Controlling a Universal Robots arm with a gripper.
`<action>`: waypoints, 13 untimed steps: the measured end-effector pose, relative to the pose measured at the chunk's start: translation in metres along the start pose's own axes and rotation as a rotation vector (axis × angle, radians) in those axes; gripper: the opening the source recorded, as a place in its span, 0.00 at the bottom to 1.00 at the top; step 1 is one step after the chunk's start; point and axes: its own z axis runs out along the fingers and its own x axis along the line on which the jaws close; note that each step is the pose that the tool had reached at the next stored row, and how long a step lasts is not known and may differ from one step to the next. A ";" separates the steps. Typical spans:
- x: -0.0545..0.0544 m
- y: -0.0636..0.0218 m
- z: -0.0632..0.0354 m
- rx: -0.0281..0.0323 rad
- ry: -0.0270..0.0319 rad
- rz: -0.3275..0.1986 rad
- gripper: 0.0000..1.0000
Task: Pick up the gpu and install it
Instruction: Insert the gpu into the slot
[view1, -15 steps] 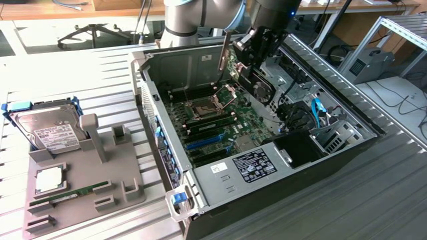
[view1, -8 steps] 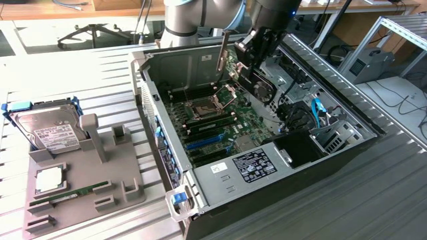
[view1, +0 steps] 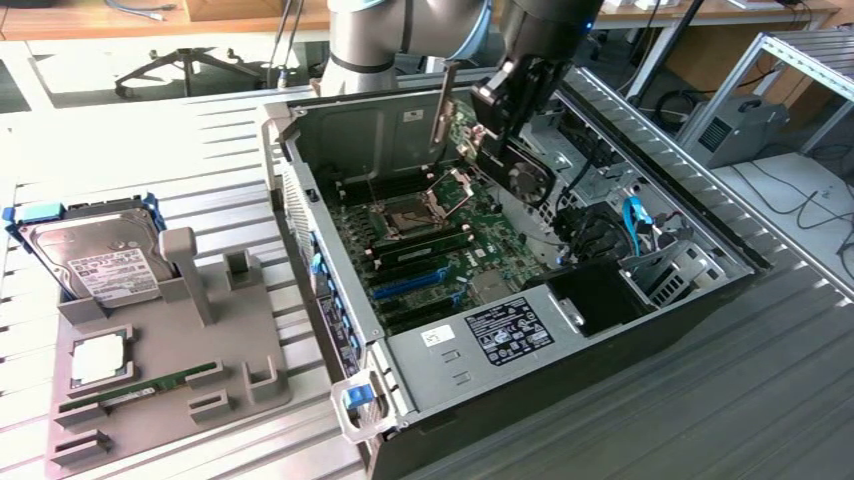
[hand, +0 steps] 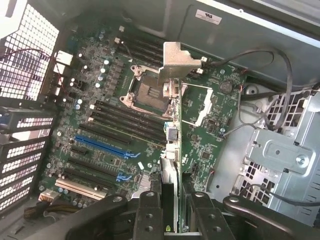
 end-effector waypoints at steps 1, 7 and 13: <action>0.000 0.0000 0.0000 -0.0002 0.0002 -0.006 0.27; -0.001 -0.0002 0.0000 -0.0010 0.0014 -0.038 0.27; -0.001 -0.0005 0.0000 -0.0020 0.0026 -0.075 0.27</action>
